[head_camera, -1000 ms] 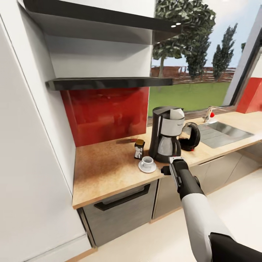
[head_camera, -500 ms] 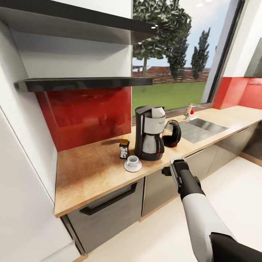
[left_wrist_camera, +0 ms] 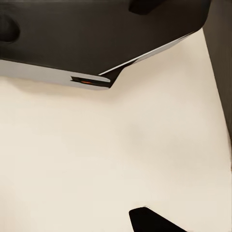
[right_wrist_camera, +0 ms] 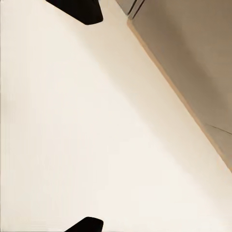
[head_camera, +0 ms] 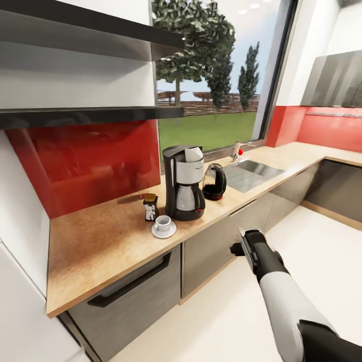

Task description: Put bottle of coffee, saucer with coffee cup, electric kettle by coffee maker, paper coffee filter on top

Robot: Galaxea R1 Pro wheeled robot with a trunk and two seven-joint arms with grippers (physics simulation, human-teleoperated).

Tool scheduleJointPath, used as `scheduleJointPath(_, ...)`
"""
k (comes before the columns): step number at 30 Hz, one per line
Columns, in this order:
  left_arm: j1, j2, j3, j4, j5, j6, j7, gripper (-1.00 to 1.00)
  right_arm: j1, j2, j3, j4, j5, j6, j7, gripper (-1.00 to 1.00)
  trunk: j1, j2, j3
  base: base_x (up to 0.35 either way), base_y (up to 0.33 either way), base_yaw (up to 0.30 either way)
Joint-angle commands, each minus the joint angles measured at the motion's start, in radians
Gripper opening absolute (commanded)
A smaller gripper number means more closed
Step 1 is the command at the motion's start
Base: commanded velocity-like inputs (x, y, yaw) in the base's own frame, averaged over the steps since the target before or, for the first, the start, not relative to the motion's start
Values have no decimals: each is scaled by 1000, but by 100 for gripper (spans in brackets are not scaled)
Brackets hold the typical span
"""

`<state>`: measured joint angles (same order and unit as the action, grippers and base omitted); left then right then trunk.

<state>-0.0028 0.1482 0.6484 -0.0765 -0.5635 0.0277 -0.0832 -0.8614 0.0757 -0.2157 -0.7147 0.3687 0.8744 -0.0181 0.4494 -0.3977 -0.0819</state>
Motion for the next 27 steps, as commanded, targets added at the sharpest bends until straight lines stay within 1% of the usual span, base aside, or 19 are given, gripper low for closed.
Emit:
scheduleJointPath(1, 0, 0, 8, -2, -7, 2, -6, 100, -1, -6, -4, 33, -1, 2, -2, 100, 1, -2, -2, 0, 0, -278)
scheduleJointPath(2, 0, -1, 8, -2, -7, 1, -6, 100, -1, -17, -4, 89, -1, 0, -2, 100, 1, -2, -2, 0, 0, -277)
scheduleJointPath(5, 0, -3, 8, -2, -7, -1, -6, 100, -1, -27, -4, 211, -2, -16, -2, 100, 1, -2, -2, 0, 0, -278)
scheduleJointPath(7, 0, -5, 8, -2, -7, -2, -6, 100, 0, -29, -3, 288, -2, -59, -2, 100, 1, -2, -2, 0, 0, -278)
scheduleJointPath(8, 0, -5, 8, -2, -7, -2, -6, 100, 0, -30, -3, 334, -2, -93, -2, 100, 1, -2, -2, 0, 0, -278)
scheduleJointPath(10, 0, -8, 8, -2, -7, -3, -6, 100, 4, -31, -3, 481, -2, -228, -3, 100, 1, -2, -2, 0, 0, -278)
scheduleJointPath(12, 0, -9, 9, -2, -7, -5, -6, 100, 9, -31, -2, 577, -2, -321, -3, 100, 1, -2, -2, 0, 0, -278)
scheduleJointPath(13, 0, -10, 9, -2, -7, -6, -6, 100, 23, -31, -2, 632, -2, -388, -3, 100, 1, -2, -2, 0, 0, -278)
scheduleJointPath(14, 0, -10, 9, -2, -7, -7, -6, 100, 58, -31, -2, 658, -2, -456, -3, 100, 1, -2, -2, 0, 0, -278)
scheduleJointPath(16, 0, -11, 10, -2, -6, -9, -6, 100, 113, -29, -1, 674, -3, -538, -3, 100, 1, -2, -2, 0, 0, -278)
scheduleJointPath(17, 0, -11, 12, -2, -6, -10, -5, 100, 150, -27, -1, 680, -4, -595, -3, 100, 1, -2, -2, 0, 0, -277)
scheduleJointPath(18, 0, -11, 13, -2, -5, -10, -5, 100, 174, -26, -1, 682, -4, -628, -2, 100, 1, -2, -2, 0, 0, -277)
scheduleJointPath(21, 0, -12, 14, -3, -2, -12, -4, 100, 247, -23, -2, 685, -6, -692, -2, 100, 1, -2, -2, 0, 0, -277)
scheduleJointPath(22, 0, -12, 15, -3, -1, -17, -4, 100, 294, -23, -2, 685, -12, -708, -2, 100, 1, -2, -2, 0, 0, -277)
scheduleJointPath(24, 0, -12, 16, -2, -1, -50, -4, 100, 338, -22, -2, 685, -36, -715, -2, 100, 1, -2, -2, 0, 0, -277)
scheduleJointPath(25, 0, -13, 17, 0, -1, -99, -4, 100, 383, -23, -2, 686, -80, -718, -2, 100, 1, -2, -2, 0, 0, -275)
scheduleJointPath(27, 0, -13, 17, 2, 0, -131, -4, 100, 432, -26, -2, 686, -123, -719, -2, 100, 1, -2, -2, 0, 0, -274)
